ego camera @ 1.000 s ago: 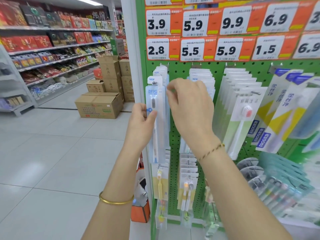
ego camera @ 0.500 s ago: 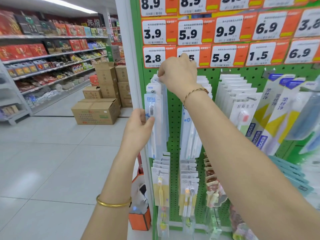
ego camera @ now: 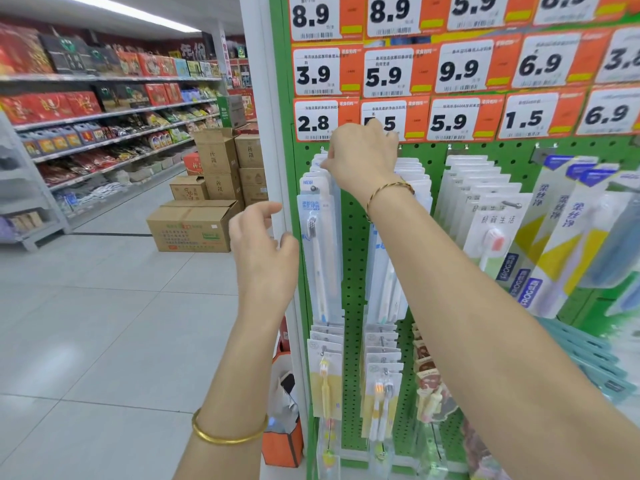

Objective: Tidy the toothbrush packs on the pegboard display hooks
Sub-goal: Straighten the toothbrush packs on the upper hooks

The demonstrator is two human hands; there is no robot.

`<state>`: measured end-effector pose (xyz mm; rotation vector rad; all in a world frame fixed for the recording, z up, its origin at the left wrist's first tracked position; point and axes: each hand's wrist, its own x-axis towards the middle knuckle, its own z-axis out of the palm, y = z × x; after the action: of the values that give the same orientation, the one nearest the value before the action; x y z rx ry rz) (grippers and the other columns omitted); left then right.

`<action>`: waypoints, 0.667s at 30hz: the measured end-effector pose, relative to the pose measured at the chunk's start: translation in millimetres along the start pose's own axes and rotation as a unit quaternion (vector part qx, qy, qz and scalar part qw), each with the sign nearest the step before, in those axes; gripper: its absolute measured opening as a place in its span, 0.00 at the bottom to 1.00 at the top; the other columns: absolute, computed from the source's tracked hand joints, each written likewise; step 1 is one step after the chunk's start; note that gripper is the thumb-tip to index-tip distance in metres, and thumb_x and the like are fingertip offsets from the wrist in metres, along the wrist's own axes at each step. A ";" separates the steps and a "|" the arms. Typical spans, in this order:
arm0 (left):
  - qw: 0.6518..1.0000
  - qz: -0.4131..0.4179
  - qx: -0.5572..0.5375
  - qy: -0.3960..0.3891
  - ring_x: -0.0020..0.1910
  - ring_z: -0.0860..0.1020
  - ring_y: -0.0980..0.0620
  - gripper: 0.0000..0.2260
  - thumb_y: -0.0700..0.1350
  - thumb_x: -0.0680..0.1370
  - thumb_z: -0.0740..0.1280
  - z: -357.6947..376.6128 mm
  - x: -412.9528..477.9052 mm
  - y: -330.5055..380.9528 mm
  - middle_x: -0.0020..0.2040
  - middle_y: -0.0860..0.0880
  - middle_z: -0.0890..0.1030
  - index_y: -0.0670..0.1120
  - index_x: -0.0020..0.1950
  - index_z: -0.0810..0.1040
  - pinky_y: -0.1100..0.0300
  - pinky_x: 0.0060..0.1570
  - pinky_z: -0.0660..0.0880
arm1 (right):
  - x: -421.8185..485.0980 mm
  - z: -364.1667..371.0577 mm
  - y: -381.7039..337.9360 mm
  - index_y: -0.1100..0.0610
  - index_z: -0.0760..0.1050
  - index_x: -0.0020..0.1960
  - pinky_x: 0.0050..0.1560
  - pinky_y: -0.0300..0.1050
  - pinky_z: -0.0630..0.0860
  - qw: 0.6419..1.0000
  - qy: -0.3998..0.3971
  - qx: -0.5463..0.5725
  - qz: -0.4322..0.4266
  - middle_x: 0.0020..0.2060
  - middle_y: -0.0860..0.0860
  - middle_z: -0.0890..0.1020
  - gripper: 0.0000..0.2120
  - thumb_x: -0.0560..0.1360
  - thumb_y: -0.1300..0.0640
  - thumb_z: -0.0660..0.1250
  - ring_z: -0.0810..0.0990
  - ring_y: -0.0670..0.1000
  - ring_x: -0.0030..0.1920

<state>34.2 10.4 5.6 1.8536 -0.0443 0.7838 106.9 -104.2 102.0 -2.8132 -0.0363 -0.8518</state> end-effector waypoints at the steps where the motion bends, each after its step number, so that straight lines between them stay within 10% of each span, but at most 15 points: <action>1: 1.000 0.002 -0.003 0.001 0.57 0.69 0.58 0.18 0.32 0.75 0.60 -0.5 -0.8 0.8 0.57 0.54 0.65 0.48 0.61 0.72 0.74 0.49 0.65 | -0.7 -0.6 0.8 0.51 0.75 0.44 0.55 0.51 0.62 1.000 0.004 0.005 0.003 0.43 0.50 0.76 0.03 0.77 0.56 0.65 0.68 0.56 0.61; 12: 0.999 0.020 -0.029 0.004 0.56 0.70 0.58 0.16 0.33 0.75 0.63 -1.0 -19.0 13.5 0.56 0.54 0.66 0.52 0.56 0.72 0.60 0.57 0.72 | -27.3 -17.5 13.0 0.55 0.79 0.51 0.52 0.49 0.59 0.997 0.074 -0.027 0.001 0.57 0.53 0.74 0.08 0.77 0.53 0.64 0.65 0.57 0.64; 20: 0.995 0.042 -0.092 -0.012 0.45 0.73 0.63 0.16 0.32 0.75 0.61 2.2 -39.7 23.2 0.51 0.54 0.74 0.54 0.50 0.73 0.73 0.43 0.69 | -70.5 -29.2 23.3 0.57 0.79 0.45 0.66 0.53 0.60 0.992 0.126 0.015 0.004 0.58 0.52 0.74 0.07 0.74 0.56 0.64 0.59 0.57 0.71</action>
<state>-4.7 -14.1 3.1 1.6957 -0.2040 0.7874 34.1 -130.5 82.5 -2.6534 0.0013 -1.1862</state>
